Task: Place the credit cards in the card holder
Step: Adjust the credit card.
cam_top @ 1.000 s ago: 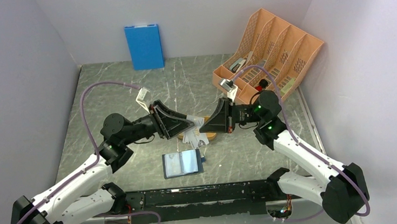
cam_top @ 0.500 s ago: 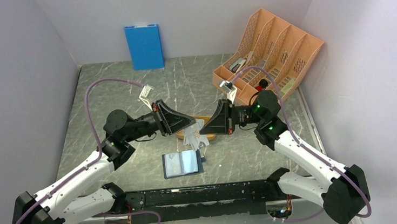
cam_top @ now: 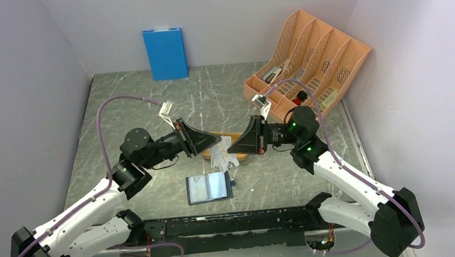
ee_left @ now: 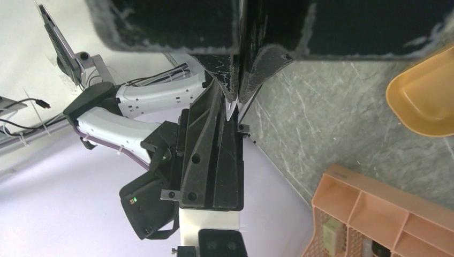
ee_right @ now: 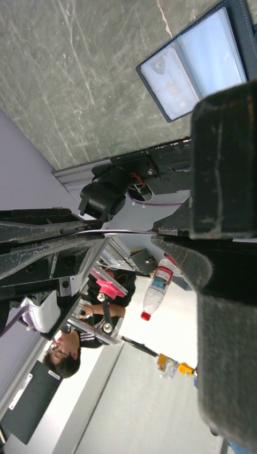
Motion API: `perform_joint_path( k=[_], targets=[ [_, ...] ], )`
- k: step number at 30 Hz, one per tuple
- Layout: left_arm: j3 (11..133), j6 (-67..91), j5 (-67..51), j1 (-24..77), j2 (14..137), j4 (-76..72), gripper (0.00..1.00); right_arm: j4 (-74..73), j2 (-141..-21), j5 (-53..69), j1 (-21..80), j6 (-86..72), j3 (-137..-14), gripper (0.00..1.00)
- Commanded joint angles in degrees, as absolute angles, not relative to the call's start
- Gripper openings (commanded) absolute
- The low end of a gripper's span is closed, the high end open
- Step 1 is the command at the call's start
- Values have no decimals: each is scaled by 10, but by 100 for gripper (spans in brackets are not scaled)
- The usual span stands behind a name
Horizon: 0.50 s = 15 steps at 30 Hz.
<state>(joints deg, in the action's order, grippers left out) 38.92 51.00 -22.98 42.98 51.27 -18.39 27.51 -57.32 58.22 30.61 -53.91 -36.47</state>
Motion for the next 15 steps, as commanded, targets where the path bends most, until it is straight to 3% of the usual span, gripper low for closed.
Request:
perform_joint_path(
  k=[1,15],
  targets=[
    [397,499,-123,419,505,-174,5,271,-565,610,307,-537,-358,0],
    [380,526,-82,417,514,-180,5,270,-579,549,306,-579,-346,0]
  ],
)
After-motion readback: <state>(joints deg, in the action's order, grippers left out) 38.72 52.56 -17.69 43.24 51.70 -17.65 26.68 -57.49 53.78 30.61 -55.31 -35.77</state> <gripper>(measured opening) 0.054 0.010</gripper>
